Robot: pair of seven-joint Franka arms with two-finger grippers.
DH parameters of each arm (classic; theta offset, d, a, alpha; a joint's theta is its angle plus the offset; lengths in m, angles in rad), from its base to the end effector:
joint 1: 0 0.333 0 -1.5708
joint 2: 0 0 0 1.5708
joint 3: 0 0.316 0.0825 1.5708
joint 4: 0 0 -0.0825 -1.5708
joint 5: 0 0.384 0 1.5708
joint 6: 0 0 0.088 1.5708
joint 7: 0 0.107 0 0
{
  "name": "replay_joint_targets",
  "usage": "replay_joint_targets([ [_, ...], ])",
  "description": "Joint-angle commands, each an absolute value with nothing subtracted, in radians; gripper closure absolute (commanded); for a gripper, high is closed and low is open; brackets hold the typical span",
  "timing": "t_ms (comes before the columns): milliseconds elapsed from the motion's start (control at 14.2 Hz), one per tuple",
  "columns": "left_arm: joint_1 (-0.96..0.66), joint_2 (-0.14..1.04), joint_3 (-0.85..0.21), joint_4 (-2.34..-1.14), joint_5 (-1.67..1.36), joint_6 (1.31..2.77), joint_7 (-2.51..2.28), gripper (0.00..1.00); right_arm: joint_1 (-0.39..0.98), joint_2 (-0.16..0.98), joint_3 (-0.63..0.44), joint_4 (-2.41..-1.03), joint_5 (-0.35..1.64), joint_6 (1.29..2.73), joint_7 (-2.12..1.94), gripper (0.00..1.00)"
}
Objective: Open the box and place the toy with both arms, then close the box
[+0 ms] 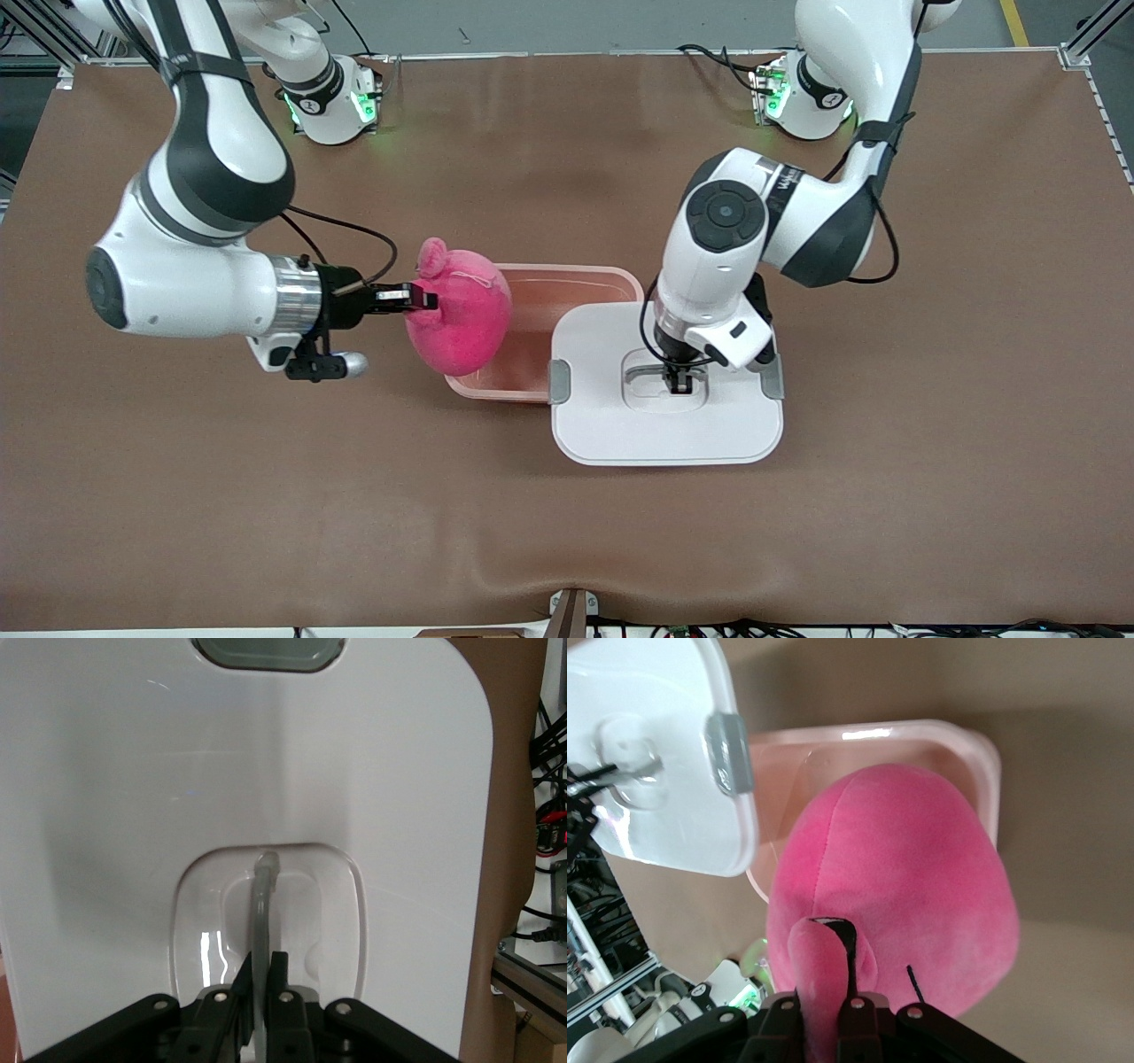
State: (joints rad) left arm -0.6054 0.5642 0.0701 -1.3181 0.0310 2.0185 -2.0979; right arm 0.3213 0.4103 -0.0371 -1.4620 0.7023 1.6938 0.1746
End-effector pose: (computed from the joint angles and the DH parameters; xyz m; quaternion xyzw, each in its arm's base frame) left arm 0.6239 -0.3811 0.4235 0.7166 0.6933 0.0489 0.0582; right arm 0.6218 0.2499 0.4545 -0.9403 0.0201 0.1562 0.3016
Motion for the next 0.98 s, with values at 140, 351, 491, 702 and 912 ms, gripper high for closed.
replay_joint_targets([
  [140,-0.555,0.479,0.063,-1.439,0.051,2.037,-2.036,1.0,0.373,0.449,-0.048,-1.459,0.738,1.741,0.195,1.0],
  [351,-0.535,0.378,0.064,-1.642,0.054,2.251,-2.026,1.0,0.377,0.469,-0.046,-1.459,0.739,1.744,0.195,1.0],
  [491,-0.511,0.348,0.063,-1.692,0.054,2.286,-2.005,1.0,0.376,0.477,-0.046,-1.457,0.768,1.752,0.193,1.0],
  [702,-0.473,0.302,0.063,-1.779,0.054,2.321,-1.932,1.0,0.374,0.512,-0.048,-1.456,0.842,1.758,0.192,1.0],
  [912,-0.43,0.243,0.063,-1.873,0.054,2.385,-1.895,1.0,0.377,0.537,-0.048,-1.454,0.848,1.804,0.192,1.0],
])
